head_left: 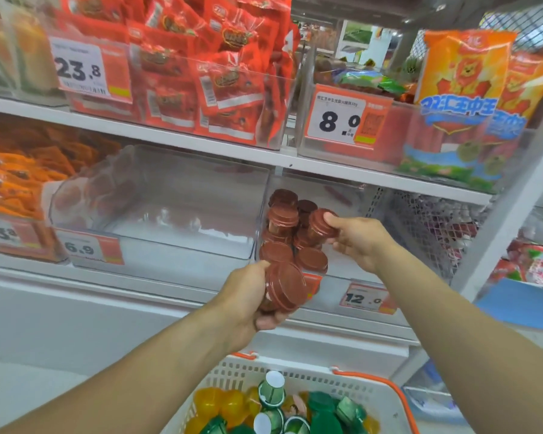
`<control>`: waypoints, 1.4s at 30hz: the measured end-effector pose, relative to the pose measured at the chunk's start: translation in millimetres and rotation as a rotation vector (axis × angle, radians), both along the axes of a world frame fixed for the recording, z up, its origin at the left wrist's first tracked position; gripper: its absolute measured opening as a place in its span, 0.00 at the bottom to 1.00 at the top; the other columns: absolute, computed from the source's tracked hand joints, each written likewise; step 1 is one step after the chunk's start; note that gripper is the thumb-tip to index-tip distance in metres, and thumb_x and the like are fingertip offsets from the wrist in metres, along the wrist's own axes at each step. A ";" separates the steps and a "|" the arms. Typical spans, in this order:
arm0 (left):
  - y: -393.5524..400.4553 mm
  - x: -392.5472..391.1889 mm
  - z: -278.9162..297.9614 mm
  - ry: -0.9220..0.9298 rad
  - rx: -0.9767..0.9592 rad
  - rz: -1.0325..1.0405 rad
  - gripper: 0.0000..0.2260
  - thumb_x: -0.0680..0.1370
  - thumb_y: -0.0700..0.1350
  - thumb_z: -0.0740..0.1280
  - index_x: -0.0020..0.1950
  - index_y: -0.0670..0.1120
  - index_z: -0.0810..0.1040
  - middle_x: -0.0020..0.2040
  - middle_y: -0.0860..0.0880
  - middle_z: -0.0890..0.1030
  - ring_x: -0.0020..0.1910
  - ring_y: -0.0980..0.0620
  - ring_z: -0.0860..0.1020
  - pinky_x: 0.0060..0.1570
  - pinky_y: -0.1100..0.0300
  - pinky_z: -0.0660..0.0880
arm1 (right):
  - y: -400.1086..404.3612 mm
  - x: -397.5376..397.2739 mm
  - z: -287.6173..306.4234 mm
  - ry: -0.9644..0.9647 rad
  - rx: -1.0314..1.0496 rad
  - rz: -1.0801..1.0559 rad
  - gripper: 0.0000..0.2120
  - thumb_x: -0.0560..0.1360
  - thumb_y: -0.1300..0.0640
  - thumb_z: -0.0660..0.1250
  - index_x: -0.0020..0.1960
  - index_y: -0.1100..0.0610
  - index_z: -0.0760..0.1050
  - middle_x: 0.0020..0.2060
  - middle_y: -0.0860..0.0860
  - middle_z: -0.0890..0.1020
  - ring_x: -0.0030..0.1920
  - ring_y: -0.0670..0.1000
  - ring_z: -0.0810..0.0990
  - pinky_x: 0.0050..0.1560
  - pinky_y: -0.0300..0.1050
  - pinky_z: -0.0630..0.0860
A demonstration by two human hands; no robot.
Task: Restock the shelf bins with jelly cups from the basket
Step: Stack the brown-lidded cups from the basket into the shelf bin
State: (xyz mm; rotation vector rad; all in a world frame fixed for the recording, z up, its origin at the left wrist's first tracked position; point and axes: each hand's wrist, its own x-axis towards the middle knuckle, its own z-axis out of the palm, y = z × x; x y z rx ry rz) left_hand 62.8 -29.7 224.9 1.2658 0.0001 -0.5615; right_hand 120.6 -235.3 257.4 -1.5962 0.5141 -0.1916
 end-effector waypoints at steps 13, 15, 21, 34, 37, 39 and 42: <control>-10.1 7.3 -8.9 0.130 -0.008 -0.101 0.17 0.81 0.47 0.57 0.59 0.38 0.79 0.41 0.38 0.80 0.21 0.49 0.70 0.20 0.68 0.53 | -3.1 31.8 -8.2 0.098 -0.218 0.042 0.18 0.73 0.51 0.75 0.55 0.64 0.81 0.39 0.56 0.84 0.31 0.50 0.77 0.32 0.42 0.72; -11.6 7.0 -8.7 0.142 -0.015 -0.110 0.18 0.81 0.47 0.57 0.62 0.37 0.77 0.41 0.38 0.80 0.21 0.49 0.70 0.20 0.68 0.54 | -1.8 31.6 -8.8 0.104 -0.225 0.058 0.19 0.73 0.50 0.75 0.55 0.63 0.81 0.39 0.55 0.84 0.31 0.49 0.78 0.32 0.41 0.72; -9.5 1.8 -2.7 0.159 -0.033 -0.085 0.15 0.80 0.45 0.57 0.57 0.40 0.80 0.39 0.39 0.79 0.21 0.49 0.70 0.20 0.68 0.54 | -1.3 27.4 -10.4 0.078 -0.258 0.044 0.21 0.73 0.45 0.75 0.55 0.61 0.80 0.42 0.54 0.85 0.34 0.50 0.78 0.35 0.44 0.73; -6.4 -3.8 21.5 0.178 -0.235 0.171 0.15 0.84 0.42 0.56 0.49 0.37 0.79 0.34 0.41 0.82 0.27 0.47 0.75 0.24 0.61 0.70 | 40.9 -60.6 26.2 -0.105 -0.411 0.610 0.23 0.69 0.42 0.70 0.55 0.57 0.81 0.44 0.53 0.83 0.42 0.49 0.80 0.42 0.44 0.77; -4.6 -5.5 26.3 0.182 -0.329 0.173 0.14 0.84 0.43 0.59 0.55 0.36 0.80 0.39 0.40 0.84 0.32 0.47 0.81 0.35 0.57 0.78 | 41.0 -60.2 26.5 -0.052 -0.431 0.614 0.24 0.67 0.41 0.72 0.56 0.54 0.80 0.48 0.53 0.84 0.45 0.47 0.81 0.50 0.48 0.78; -2.5 -6.6 27.8 0.163 -0.333 0.171 0.13 0.83 0.44 0.61 0.56 0.36 0.80 0.45 0.39 0.85 0.37 0.47 0.83 0.44 0.55 0.80 | 37.3 -58.7 29.3 -0.029 -0.344 0.627 0.23 0.67 0.45 0.74 0.58 0.57 0.80 0.47 0.55 0.84 0.45 0.51 0.81 0.53 0.52 0.77; 0.0 -5.7 27.2 0.096 -0.277 0.180 0.12 0.81 0.40 0.65 0.61 0.34 0.78 0.52 0.36 0.84 0.46 0.45 0.84 0.53 0.51 0.81 | 29.9 -57.1 34.4 -0.007 -0.177 0.679 0.20 0.71 0.55 0.76 0.61 0.60 0.79 0.53 0.61 0.84 0.51 0.55 0.81 0.59 0.54 0.76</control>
